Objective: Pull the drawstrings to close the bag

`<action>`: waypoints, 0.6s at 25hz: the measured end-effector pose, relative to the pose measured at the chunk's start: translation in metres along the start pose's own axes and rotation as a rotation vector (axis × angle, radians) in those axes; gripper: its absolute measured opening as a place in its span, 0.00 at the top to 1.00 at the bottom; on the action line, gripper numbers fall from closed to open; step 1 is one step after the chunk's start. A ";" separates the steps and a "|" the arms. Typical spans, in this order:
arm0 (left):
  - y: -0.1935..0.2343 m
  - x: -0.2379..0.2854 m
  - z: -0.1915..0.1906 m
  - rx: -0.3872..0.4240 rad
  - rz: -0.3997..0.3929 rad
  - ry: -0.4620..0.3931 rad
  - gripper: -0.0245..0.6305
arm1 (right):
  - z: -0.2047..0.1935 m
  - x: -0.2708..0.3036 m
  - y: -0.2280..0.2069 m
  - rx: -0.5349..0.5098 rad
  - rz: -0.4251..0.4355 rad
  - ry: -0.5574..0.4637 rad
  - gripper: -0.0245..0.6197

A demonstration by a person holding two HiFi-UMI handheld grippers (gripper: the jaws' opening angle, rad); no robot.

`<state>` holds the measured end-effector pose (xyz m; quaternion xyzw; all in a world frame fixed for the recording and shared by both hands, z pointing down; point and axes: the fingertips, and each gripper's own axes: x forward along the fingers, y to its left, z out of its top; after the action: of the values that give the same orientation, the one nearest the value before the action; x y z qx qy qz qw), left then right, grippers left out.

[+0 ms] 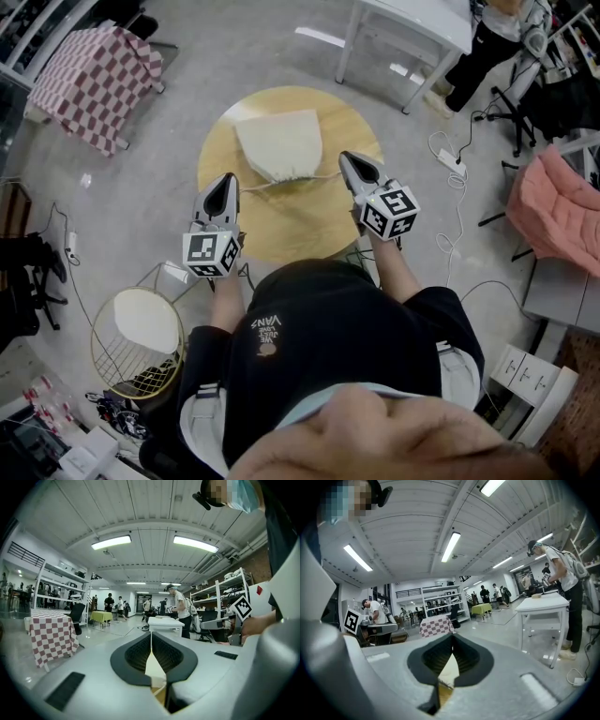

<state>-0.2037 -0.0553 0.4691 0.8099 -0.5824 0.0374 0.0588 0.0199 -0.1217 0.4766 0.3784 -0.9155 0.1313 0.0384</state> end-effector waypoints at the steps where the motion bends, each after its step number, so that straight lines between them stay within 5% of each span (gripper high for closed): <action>1: -0.002 0.000 0.000 0.000 -0.006 -0.002 0.93 | 0.002 0.000 0.004 -0.004 0.008 -0.004 0.96; 15: -0.011 -0.003 0.016 0.004 -0.049 -0.044 0.94 | 0.026 -0.003 0.032 -0.048 0.073 -0.041 0.97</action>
<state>-0.1941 -0.0506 0.4523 0.8247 -0.5635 0.0191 0.0453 -0.0001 -0.1049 0.4440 0.3464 -0.9321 0.1028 0.0238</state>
